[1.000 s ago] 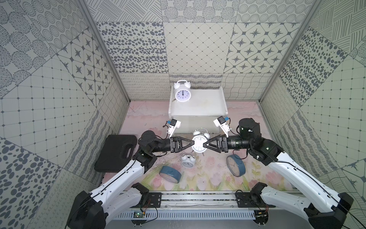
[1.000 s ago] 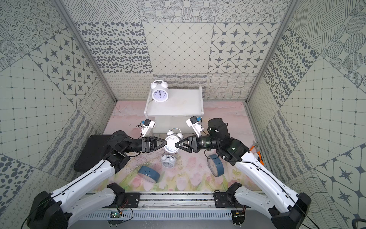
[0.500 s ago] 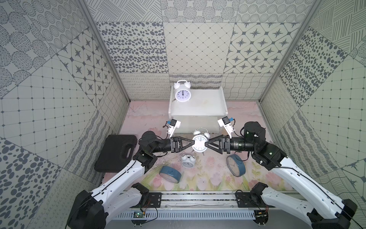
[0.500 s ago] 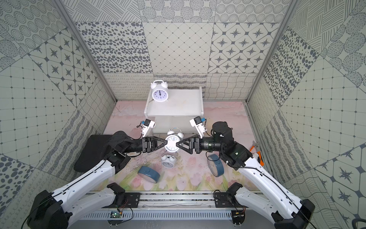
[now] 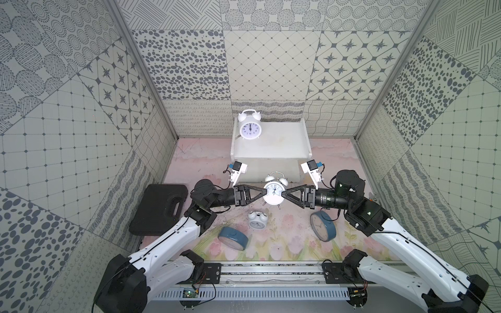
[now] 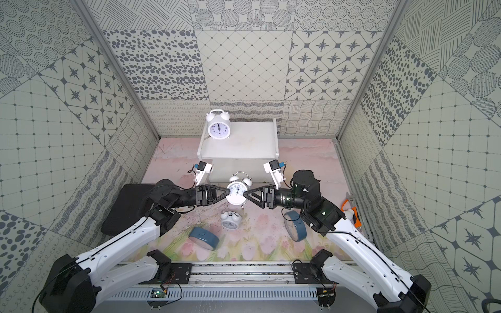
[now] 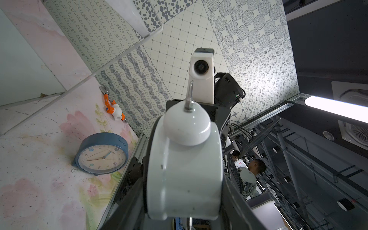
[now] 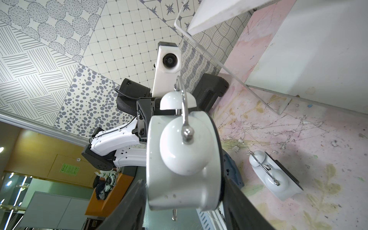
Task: Place the alarm clocks on the shelf by style
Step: Place the alarm on the shelf.
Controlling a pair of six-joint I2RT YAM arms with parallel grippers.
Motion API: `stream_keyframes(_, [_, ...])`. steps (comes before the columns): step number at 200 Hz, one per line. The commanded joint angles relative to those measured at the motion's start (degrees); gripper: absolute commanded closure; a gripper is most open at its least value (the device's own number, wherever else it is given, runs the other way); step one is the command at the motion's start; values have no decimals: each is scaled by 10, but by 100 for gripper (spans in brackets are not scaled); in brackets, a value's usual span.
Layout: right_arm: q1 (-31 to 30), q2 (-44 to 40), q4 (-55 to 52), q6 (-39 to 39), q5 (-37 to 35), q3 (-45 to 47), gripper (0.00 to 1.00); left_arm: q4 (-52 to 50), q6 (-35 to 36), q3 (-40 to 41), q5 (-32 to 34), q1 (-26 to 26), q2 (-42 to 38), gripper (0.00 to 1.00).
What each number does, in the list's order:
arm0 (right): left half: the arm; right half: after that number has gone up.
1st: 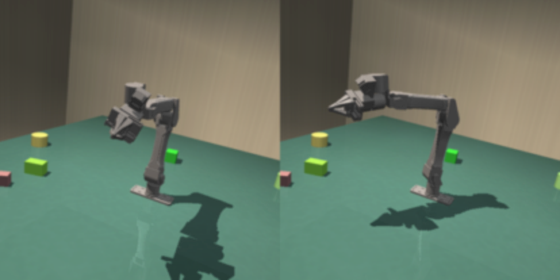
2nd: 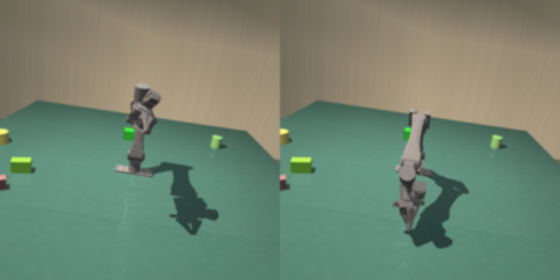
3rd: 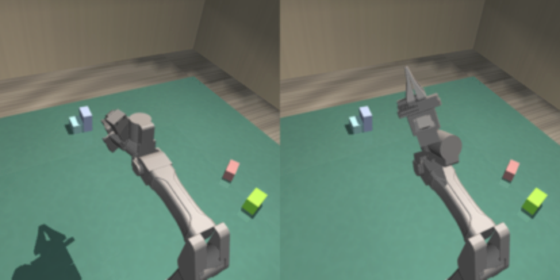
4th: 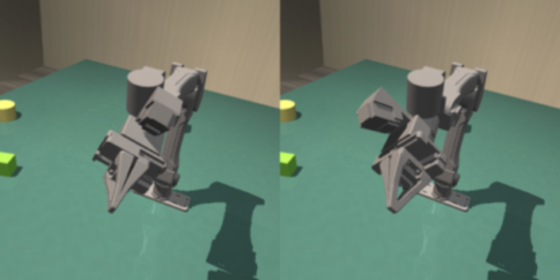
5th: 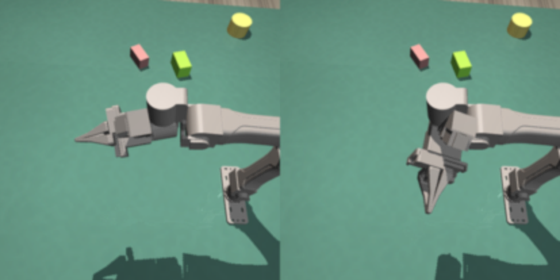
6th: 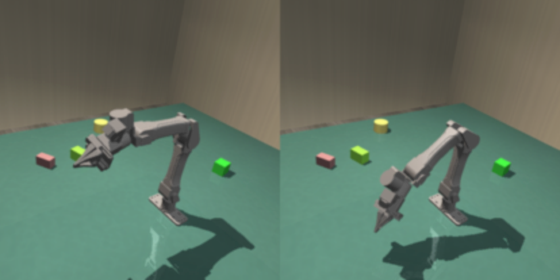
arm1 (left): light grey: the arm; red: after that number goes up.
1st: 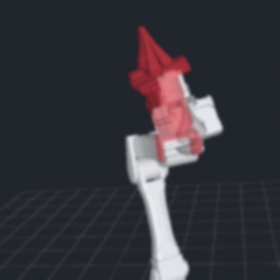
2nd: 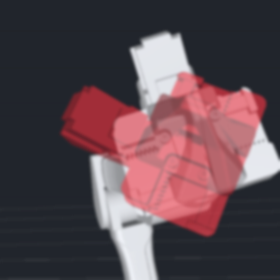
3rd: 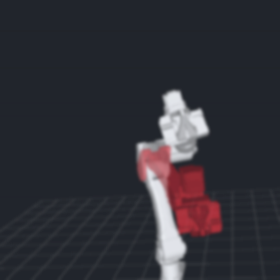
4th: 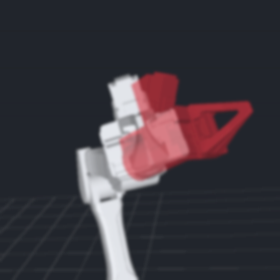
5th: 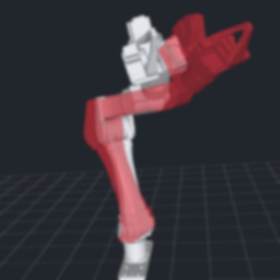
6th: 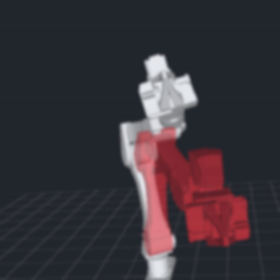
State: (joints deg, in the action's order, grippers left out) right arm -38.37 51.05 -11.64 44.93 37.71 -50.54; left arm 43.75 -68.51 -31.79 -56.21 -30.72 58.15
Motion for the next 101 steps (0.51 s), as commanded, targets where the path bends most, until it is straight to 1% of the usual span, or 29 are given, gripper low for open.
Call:
stream_keyframes(1, [-2, 2, 50, 5, 19, 1, 37, 77, -8, -5, 23, 0, 1, 71])
stream_keyframes(11, [-2, 1, 46, 4, 22, 1, 38, 73, -6, -8, 22, 0, 2, 72])
stream_keyframes(43, [-2, 3, 30, -5, 32, -9, 49, 72, -4, -13, 18, 0, 5, 71])
stream_keyframes(62, [-3, 7, 21, -14, 34, -19, 54, 67, -3, -15, 17, 0, 8, 69])
stream_keyframes(86, [-2, 8, 11, -26, 32, -34, 58, 57, 2, -16, 21, 0, 8, 57])
stream_keyframes(94, [-3, 8, 3, -33, 29, -40, 59, 49, 5, -16, 22, -1, 7, 47])
stream_keyframes(101, [-3, 9, -2, -39, 28, -46, 59, 37, 9, -18, 24, 0, 6, 35])
